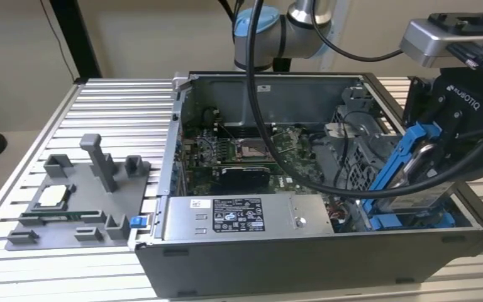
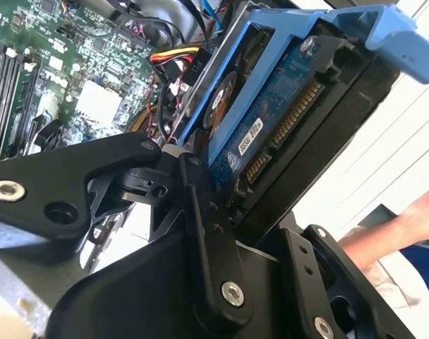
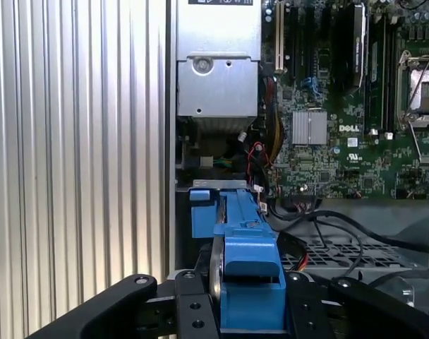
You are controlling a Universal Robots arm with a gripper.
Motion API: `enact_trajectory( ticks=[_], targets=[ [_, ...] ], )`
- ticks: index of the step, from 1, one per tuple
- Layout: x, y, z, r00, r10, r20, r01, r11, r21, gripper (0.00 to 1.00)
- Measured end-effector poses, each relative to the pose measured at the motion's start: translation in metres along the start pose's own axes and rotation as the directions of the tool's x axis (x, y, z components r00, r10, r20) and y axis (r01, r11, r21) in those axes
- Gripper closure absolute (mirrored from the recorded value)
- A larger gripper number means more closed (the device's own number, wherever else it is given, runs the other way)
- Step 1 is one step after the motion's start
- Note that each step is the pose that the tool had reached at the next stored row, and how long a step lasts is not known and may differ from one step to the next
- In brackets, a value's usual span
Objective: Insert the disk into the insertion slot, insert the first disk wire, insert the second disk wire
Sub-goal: 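Insert the disk into the insertion slot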
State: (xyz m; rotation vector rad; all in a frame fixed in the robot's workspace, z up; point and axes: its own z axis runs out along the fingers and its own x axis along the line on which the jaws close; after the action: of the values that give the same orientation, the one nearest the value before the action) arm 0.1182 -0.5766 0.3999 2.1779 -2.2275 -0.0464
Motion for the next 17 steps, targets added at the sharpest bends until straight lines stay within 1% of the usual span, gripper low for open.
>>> enact_trajectory(
  ticks=[5, 11, 12, 17],
  targets=[
    [0.0000, -0.0002, 0.0060, 1.0000, 0.000, -0.0002, 0.000, 1.0000, 0.0000, 1.00],
    [0.0000, -0.0002, 0.0062, 1.0000, 0.000, -0.0001, 0.000, 1.0000, -0.0002, 1.00],
    [0.0000, -0.0002, 0.0061, 1.0000, 0.000, -0.0002, 0.000, 1.0000, -0.0002, 0.00],
    [0.0000, -0.0002, 0.0062, 1.0000, 0.000, -0.0001, 0.000, 1.0000, -0.0003, 0.00]
  ],
)
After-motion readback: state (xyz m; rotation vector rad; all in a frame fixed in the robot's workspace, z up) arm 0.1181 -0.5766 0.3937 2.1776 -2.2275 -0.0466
